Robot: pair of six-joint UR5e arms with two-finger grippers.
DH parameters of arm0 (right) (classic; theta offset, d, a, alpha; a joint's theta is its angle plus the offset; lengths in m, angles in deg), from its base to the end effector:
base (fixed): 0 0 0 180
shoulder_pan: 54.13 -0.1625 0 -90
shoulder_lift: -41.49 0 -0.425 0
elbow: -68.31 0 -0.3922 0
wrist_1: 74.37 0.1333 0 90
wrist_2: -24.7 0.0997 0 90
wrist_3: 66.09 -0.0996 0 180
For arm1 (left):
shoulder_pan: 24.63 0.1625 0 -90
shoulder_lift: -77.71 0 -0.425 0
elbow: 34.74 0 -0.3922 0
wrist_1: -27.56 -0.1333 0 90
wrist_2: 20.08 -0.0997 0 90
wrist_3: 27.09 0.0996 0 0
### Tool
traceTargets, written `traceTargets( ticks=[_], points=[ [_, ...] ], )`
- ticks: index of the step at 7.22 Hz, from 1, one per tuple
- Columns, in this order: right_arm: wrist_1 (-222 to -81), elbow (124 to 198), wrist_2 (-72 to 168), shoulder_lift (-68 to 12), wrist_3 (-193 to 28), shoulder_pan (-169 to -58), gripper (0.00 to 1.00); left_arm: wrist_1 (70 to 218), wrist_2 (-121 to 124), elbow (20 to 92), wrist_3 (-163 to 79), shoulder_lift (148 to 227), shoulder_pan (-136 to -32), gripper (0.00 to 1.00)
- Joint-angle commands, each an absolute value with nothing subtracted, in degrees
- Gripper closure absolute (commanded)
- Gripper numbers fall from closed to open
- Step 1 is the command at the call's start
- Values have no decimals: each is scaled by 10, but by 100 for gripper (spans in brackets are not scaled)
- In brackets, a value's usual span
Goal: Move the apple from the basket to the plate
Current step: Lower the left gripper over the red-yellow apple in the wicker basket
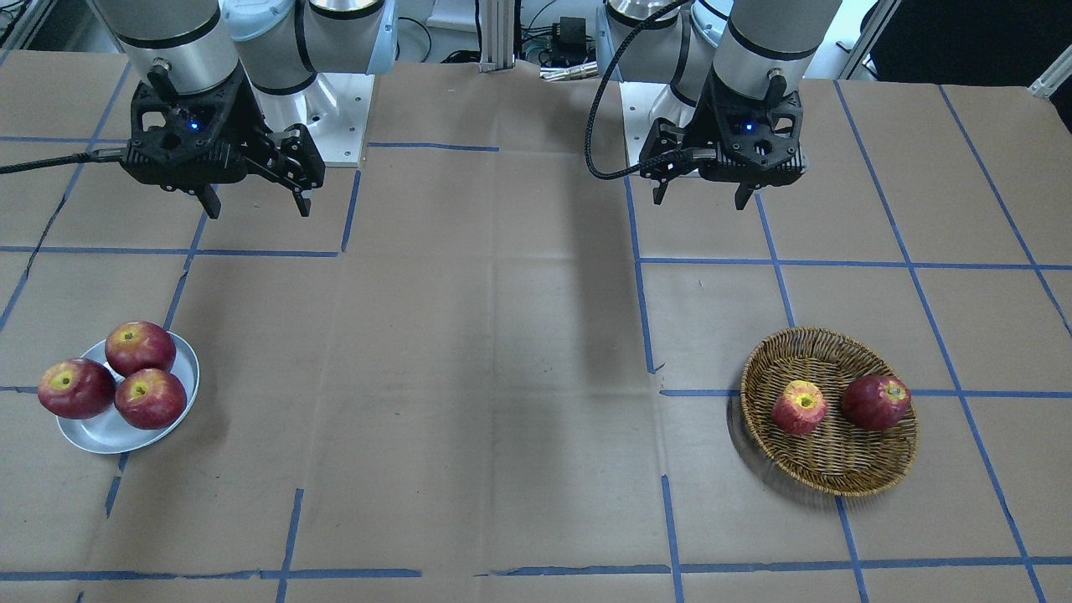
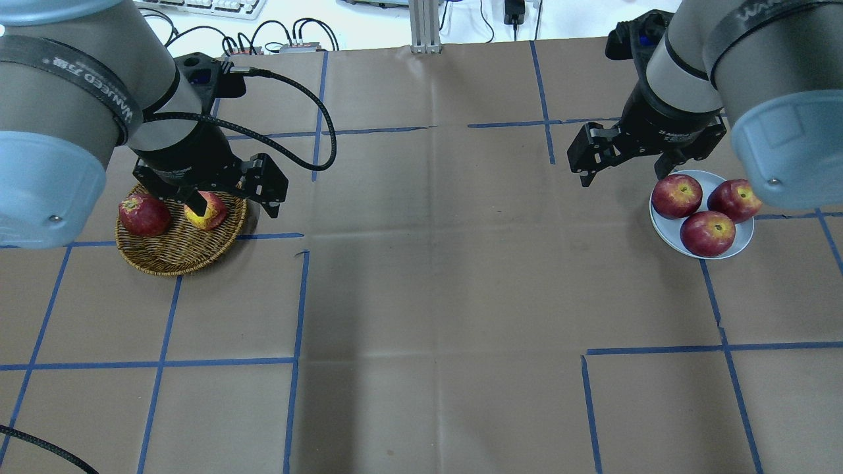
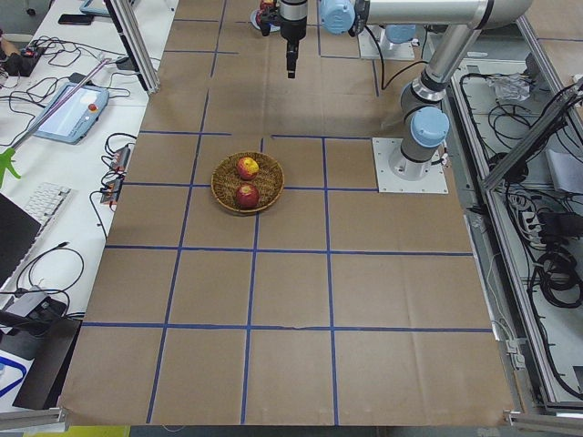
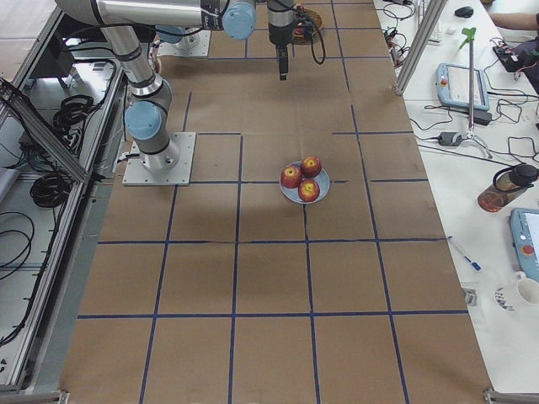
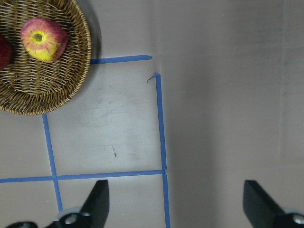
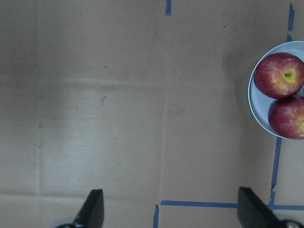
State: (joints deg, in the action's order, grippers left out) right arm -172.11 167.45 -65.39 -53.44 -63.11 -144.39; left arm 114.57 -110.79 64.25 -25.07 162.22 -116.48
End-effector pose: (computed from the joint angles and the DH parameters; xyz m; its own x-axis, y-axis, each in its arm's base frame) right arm 0.1352 -0.4597 0.4639 -0.9984 -0.0563 0.0048 -0.0565 0.9965 -0.0614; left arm -0.1465 -0.4451 0.4611 -0.9976 0.0676 -0.0121 0.0675 0.9977 0.0093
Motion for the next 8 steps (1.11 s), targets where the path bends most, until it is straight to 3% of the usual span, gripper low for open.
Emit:
traceTargets(
  ticks=[1,8],
  points=[
    [-1721,1675,-654,-534,-631,-1444,0,1145,-1108,642,-251,1623,-1165,1],
    [-1721,1675,-654,-534,-631,-1444,0,1134,-1108,640,-247,1625,-1160,1]
  ],
)
